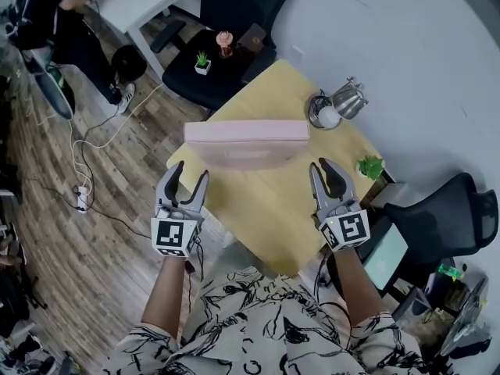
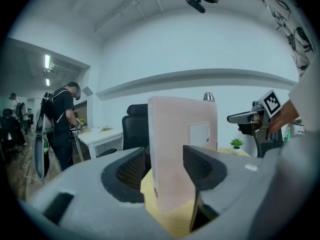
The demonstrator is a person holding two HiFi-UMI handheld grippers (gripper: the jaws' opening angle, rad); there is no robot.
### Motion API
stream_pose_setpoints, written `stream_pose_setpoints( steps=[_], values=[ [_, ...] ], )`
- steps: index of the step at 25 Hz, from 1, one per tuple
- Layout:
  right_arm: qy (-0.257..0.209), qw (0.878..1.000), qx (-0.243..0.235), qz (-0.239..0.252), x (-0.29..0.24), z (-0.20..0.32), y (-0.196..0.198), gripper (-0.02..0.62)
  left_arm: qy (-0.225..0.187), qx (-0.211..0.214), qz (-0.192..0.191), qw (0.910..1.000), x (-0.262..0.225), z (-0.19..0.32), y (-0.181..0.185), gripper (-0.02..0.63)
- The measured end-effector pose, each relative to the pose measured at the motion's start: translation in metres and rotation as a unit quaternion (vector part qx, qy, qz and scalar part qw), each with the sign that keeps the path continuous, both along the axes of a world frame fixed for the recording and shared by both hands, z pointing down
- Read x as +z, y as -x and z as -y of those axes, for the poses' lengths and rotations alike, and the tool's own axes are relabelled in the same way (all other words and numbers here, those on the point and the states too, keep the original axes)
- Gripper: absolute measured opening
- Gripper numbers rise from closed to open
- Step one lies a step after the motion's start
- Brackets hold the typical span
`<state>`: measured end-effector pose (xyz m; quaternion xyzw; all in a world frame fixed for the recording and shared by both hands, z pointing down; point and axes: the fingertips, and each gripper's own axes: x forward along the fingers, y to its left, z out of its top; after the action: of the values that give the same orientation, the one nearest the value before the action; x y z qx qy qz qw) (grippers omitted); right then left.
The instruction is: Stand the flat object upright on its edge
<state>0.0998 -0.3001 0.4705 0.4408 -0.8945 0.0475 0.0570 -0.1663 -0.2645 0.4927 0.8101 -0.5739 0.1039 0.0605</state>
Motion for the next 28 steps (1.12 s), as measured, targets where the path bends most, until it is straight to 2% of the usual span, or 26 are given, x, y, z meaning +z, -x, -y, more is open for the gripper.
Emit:
stream_pose_setpoints(
  steps=[3,7,13,22,28],
  values=[
    [-0.017,1.000,0.012,0.006,-0.020,-0.011,-0.015,0.000,0.007,-0.006,-0.016,0.9998,-0.012,-0.011,0.000,0.195],
    [-0.030,0.999,0.033,0.020,-0.049,-0.023,-0.036,-0.006,-0.006,-0.016,-0.018,0.9997,-0.040,-0.026,0.001,0.095],
    [-0.034,0.996,0.071,0.037,-0.085,-0.043,-0.069,-0.006,-0.022,-0.025,-0.025,0.9991,-0.076,-0.045,0.000,0.003],
    [-0.054,0.991,0.104,0.056,-0.129,-0.077,-0.108,-0.006,-0.061,-0.038,-0.035,0.9968,-0.130,-0.069,0.000,0.003],
    [-0.075,0.986,0.132,0.068,-0.155,-0.099,-0.136,-0.006,-0.094,-0.029,-0.044,0.9942,-0.165,-0.088,-0.001,0.003]
  ],
)
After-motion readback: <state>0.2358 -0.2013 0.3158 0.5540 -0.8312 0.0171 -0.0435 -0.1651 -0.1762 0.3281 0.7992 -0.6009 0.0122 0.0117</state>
